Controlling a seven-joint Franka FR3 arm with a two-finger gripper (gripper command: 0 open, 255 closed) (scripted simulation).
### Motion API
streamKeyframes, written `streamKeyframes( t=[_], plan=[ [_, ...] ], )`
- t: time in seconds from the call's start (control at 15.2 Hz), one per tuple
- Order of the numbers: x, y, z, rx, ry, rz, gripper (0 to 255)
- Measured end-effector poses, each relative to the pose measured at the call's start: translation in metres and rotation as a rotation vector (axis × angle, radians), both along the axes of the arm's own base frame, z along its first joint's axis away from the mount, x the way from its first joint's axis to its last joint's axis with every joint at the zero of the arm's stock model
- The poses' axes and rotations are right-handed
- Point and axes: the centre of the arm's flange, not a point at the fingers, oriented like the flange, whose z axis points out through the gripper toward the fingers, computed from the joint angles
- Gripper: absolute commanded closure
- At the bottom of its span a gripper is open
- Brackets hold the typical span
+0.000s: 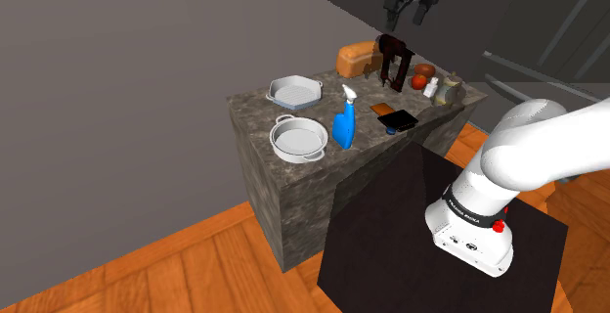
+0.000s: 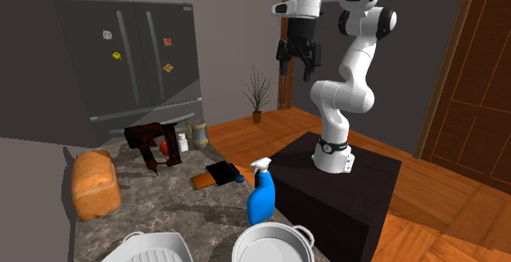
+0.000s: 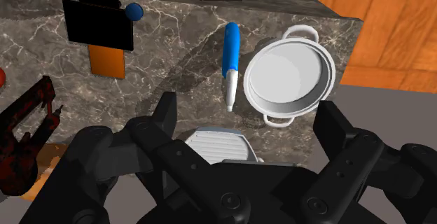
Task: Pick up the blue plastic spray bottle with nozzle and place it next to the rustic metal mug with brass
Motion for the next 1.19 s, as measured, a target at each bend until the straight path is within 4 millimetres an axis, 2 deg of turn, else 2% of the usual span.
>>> streamKeyframes(
  t=[0.13, 0.33, 0.73, 1.19],
  plan=[
    [0.003, -0.001, -0.006, 0.0, 0.003, 0.001, 0],
    [0.022, -0.003, -0.034, 0.003, 0.017, 0.008, 0],
    [0.065, -0.012, -0.104, 0.008, 0.048, 0.022, 0],
    [0.106, -0.021, -0.186, 0.013, 0.082, 0.04, 0]
  ],
)
